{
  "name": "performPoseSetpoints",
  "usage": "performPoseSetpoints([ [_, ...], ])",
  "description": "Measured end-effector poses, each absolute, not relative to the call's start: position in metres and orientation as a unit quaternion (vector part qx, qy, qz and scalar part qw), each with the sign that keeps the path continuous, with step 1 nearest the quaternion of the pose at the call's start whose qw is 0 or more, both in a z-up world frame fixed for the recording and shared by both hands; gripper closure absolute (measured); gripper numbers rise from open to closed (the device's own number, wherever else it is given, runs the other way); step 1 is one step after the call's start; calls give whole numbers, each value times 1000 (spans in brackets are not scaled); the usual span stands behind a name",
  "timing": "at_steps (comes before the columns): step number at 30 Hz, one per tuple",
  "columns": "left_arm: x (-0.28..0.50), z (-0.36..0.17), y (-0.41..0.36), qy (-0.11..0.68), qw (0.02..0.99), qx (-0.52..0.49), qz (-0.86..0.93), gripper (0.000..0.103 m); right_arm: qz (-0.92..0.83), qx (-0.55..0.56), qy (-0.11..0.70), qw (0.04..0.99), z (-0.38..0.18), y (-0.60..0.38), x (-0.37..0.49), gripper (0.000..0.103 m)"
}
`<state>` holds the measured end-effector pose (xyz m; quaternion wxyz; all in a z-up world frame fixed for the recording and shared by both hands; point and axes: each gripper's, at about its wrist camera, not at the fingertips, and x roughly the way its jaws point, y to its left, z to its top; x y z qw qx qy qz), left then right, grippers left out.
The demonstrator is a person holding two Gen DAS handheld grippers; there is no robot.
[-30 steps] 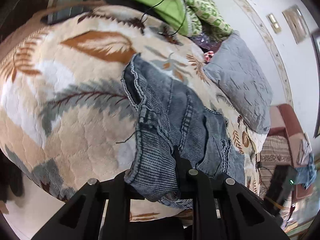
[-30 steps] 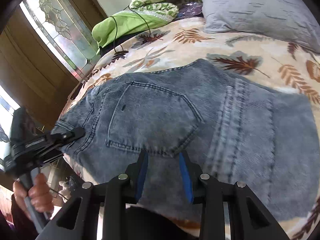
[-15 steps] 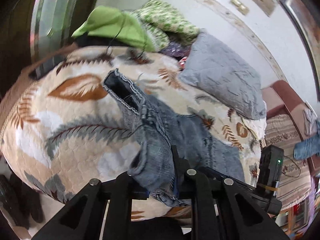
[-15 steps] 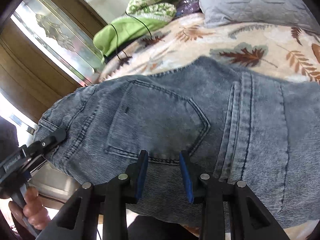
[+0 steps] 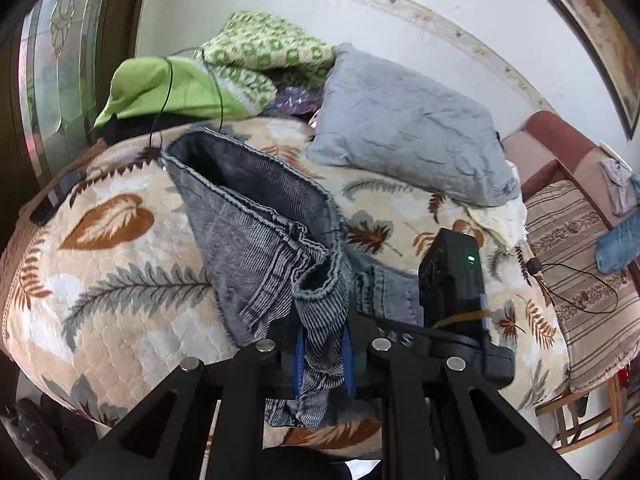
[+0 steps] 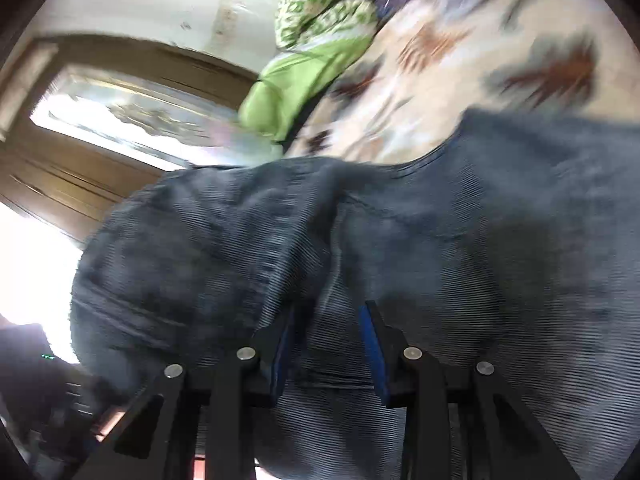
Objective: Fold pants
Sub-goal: 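Lift the grasped edge with the left gripper and fold it over the pocket, then open the left gripper and release the folded jeans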
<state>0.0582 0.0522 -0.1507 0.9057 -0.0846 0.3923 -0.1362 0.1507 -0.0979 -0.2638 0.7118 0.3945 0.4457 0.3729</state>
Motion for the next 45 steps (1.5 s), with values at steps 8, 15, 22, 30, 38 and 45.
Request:
performPoseSetpoints([
  [8,62,-158,64,402,905,-82,-113,87,396,401,437,701,-265,-99,143,66],
  [15,62,-203,160,460,876,-141,9,40,322,409,433,736,-268,-148,132,66],
  [22,42,-230,228,483,855,-186,46,39,295,395,435,754,-263,-162,117,66],
  [30,42,-228,248,479,844,-240,-9,27,283,345,471,761,-273,-138,107,66],
  [38,37,-274,228,491,792,-355,-73,27,267,326,486,766,-277,-130,108,66],
  [45,66,-287,222,473,785,-393,-72,27,265,314,487,771,-275,-127,105,66],
])
